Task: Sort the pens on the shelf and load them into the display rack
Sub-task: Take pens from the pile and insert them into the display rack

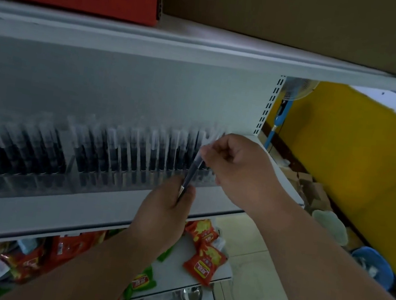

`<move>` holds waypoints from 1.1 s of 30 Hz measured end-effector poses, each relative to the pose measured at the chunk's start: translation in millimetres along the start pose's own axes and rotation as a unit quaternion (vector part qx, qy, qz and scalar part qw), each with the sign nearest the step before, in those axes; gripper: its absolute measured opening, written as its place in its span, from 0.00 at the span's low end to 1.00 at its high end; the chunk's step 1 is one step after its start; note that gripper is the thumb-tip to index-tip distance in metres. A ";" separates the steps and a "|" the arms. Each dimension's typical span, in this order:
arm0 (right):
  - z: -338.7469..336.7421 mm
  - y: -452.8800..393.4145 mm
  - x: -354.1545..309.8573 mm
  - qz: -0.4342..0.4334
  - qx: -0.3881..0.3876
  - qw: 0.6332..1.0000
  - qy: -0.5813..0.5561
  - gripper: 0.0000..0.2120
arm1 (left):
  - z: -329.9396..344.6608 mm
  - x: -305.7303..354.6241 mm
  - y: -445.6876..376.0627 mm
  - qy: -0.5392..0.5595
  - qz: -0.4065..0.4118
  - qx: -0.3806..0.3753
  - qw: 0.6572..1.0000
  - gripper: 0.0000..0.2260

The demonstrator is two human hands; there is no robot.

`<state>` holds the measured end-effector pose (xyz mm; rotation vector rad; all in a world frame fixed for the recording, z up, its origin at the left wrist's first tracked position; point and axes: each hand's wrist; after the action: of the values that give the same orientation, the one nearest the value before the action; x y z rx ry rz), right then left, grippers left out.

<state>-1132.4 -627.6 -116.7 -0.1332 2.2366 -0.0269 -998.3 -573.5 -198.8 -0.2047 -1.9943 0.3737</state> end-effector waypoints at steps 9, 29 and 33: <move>-2.8 -13.0 14.3 0.023 0.070 0.984 -0.164 0.08 | -13.2 -8.3 -1.2 -0.031 -0.011 -0.008 0.999 0.13; 17.6 -43.5 46.1 -0.047 0.102 0.987 0.112 0.08 | -22.4 -14.7 5.9 -0.014 -0.066 0.025 0.997 0.14; 24.3 -42.4 56.1 0.001 0.086 0.988 0.125 0.08 | -20.7 -15.3 4.9 -0.008 -0.066 0.025 0.997 0.14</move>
<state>-1144.2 -675.1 -172.8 -0.0354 2.4726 -0.2482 -973.2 -570.1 -205.1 -0.0368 -1.9999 0.3408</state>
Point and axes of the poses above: each hand's wrist, its own y-axis away from the middle knuckle, its own z-axis out of the palm, x = y × z, and after that the axes turned 13 degrees about z, right-handed
